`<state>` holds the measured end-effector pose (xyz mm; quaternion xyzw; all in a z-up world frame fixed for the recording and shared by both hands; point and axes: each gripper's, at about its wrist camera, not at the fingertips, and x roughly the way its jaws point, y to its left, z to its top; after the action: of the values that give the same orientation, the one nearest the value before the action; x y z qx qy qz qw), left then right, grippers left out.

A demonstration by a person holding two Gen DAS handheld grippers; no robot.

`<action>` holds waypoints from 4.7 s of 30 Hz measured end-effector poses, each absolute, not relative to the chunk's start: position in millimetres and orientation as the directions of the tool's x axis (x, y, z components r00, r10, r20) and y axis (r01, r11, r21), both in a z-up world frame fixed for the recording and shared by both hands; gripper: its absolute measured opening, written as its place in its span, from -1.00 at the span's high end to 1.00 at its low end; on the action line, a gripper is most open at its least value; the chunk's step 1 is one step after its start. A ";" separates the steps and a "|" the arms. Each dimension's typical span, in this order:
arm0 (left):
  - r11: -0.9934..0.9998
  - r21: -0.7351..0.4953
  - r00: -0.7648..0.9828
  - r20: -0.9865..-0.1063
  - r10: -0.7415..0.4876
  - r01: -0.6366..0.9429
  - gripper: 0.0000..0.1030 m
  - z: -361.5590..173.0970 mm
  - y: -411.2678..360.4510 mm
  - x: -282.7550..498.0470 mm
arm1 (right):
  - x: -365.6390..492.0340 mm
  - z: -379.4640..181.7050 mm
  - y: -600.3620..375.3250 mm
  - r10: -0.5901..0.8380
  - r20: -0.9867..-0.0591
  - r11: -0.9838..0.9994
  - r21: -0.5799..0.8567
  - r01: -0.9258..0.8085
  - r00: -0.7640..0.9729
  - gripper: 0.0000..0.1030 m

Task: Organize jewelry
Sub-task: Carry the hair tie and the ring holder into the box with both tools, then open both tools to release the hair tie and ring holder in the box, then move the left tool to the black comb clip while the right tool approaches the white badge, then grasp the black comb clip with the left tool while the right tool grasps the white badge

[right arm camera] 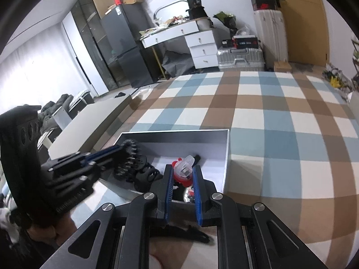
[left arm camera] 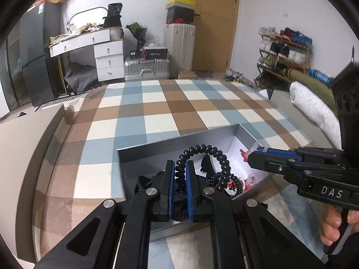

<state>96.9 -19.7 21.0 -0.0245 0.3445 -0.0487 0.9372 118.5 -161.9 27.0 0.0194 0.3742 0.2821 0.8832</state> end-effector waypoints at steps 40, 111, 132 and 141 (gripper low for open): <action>0.995 -0.076 0.688 -0.720 -0.096 0.059 -0.98 11.8 -7.3 29.9 | 52.9 -9.6 -156.3 0.345 -0.822 0.803 0.010 -0.596 0.452 -1.00; 0.978 -0.017 0.581 -0.802 -0.138 0.209 -0.25 -22.2 -61.7 44.9 | 63.8 11.2 -191.9 0.317 -0.780 0.866 0.006 -0.501 0.540 0.20; 0.973 -0.017 0.616 -0.772 -0.158 0.229 0.63 -18.2 -68.5 46.0 | 63.7 13.1 -192.4 0.324 -0.774 0.866 0.011 -0.501 0.544 0.20; 0.974 -0.018 0.639 -0.751 -0.163 0.227 0.63 -10.9 -67.1 43.7 | 62.2 13.5 -189.5 0.332 -0.769 0.861 0.011 -0.509 0.547 0.20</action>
<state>43.7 -67.1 -10.9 0.0388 0.4107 -0.1078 0.9046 62.2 -189.5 13.5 -0.1073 0.4108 0.2408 0.8728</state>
